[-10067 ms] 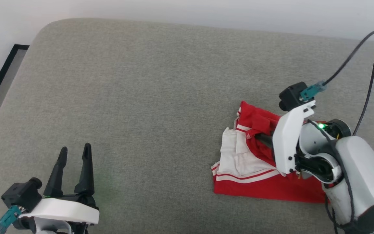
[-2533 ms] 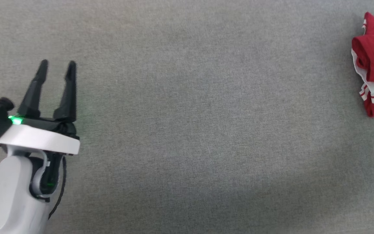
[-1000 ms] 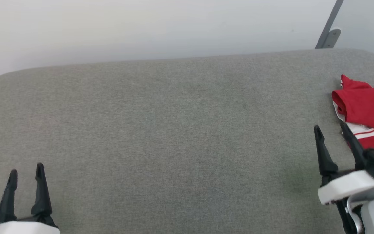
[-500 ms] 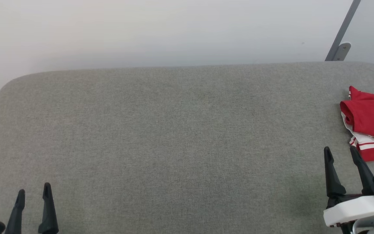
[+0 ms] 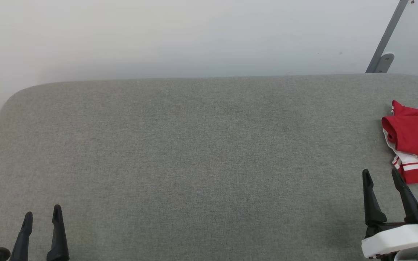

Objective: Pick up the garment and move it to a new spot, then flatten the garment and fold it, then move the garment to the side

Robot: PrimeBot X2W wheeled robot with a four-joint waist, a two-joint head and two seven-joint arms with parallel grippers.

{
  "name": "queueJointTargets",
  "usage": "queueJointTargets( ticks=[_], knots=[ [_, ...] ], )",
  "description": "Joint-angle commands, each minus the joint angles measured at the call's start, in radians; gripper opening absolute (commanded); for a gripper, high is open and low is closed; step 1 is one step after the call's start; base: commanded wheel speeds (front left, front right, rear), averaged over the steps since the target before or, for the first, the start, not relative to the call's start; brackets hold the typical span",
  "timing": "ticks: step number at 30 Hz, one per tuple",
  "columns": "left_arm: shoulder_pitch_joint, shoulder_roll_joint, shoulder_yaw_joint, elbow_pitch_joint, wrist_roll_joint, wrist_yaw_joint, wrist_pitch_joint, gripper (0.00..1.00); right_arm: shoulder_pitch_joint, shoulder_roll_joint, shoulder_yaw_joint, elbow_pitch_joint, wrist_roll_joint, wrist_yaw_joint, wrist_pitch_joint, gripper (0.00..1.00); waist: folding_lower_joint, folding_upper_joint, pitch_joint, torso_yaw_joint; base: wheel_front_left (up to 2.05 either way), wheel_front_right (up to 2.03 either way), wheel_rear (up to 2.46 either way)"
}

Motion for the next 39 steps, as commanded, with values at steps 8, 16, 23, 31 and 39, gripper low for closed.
queueJointTargets(
  ticks=[8,16,23,31,39],
  knots=[
    [0.01,0.007,-0.021,0.0,0.003,-0.003,-0.005,1.0,0.018,0.016,-0.012,0.003,-0.008,0.0,-0.005,1.0,0.0,0.0,-0.005,0.008,0.0,0.0,0.0],
    [0.004,0.015,-0.04,-0.001,-0.008,-0.003,-0.005,1.0,0.021,0.019,-0.02,0.013,-0.009,0.0,-0.005,1.0,0.0,0.0,-0.01,0.016,0.0,0.0,0.0],
    [0.0,-0.007,-0.052,0.032,-0.009,0.0,0.008,0.0,0.026,0.03,-0.018,0.044,0.002,0.0,0.005,0.0,0.0,0.0,-0.011,0.019,0.0,0.0,0.0],
    [-0.032,-0.021,-0.05,0.044,-0.141,0.0,0.049,0.0,0.007,0.039,-0.023,0.047,0.151,0.0,0.049,0.0,0.0,0.0,-0.011,0.018,0.0,0.0,0.0],
    [-0.061,-0.033,-0.048,0.054,-0.259,-0.001,0.086,0.0,-0.007,0.046,-0.022,0.046,0.286,0.0,0.084,0.0,0.0,0.0,-0.011,0.017,0.0,0.0,0.0]
  ],
)
